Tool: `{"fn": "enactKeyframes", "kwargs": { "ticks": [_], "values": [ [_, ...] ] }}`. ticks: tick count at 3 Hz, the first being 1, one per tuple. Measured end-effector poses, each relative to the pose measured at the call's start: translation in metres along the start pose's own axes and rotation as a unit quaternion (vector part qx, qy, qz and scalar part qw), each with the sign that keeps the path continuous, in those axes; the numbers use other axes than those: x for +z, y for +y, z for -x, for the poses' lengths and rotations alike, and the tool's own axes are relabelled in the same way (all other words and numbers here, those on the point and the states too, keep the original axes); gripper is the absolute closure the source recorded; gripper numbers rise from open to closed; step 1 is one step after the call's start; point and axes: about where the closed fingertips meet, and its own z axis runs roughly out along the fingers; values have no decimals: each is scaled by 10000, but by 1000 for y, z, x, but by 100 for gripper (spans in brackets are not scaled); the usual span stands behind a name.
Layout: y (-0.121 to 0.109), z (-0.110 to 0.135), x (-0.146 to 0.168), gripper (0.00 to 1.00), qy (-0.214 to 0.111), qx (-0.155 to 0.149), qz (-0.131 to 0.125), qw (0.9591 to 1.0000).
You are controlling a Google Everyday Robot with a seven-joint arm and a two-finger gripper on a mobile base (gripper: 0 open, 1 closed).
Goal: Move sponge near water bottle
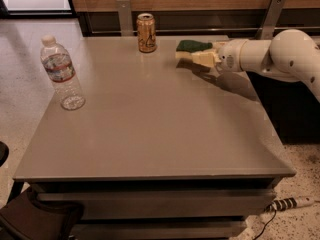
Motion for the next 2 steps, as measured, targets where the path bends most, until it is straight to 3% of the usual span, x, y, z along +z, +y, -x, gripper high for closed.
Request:
{"fn": "enactKeyframes", "kwargs": {
  "ticks": [1,2],
  "values": [
    [23,13,-8,100,-6,-63,81,9999],
    [65,30,-14,100,-61,96,175,9998]
  ]
}}
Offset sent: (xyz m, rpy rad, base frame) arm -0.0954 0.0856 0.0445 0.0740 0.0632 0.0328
